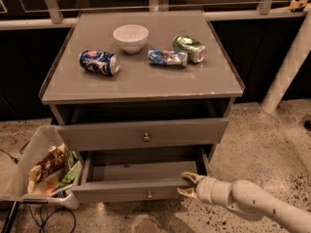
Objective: Open middle drawer
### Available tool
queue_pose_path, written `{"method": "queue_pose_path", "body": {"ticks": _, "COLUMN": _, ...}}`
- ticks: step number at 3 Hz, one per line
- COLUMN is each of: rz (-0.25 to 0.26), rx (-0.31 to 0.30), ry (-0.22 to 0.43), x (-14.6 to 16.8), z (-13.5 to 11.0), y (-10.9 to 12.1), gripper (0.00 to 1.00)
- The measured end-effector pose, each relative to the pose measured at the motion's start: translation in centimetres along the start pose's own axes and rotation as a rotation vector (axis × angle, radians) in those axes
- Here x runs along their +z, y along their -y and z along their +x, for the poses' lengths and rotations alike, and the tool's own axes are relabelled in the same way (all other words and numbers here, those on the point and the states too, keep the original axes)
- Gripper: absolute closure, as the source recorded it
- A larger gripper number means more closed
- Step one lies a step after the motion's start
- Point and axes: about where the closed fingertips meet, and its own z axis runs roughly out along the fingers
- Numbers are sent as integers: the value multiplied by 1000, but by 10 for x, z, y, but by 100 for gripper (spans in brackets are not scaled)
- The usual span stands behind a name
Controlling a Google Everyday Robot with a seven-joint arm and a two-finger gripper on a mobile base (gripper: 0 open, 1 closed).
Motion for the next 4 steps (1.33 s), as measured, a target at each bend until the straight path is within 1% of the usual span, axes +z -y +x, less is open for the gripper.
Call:
{"method": "queue_pose_path", "body": {"ticks": 1, "rz": 0, "rx": 0, "ry": 0, "x": -1, "z": -3, "y": 1, "gripper": 100}}
{"method": "queue_pose_path", "body": {"ticks": 2, "rz": -19, "rx": -15, "ry": 19, "x": -1, "z": -9, "y": -14, "gripper": 100}}
{"method": "queue_pose_path", "body": {"ticks": 3, "rz": -19, "rx": -15, "ry": 19, "x": -2, "z": -10, "y": -13, "gripper": 100}}
{"method": "queue_pose_path", "body": {"ticks": 4, "rz": -7, "rx": 4, "ry": 20, "x": -12, "z": -2, "y": -27, "gripper": 100}}
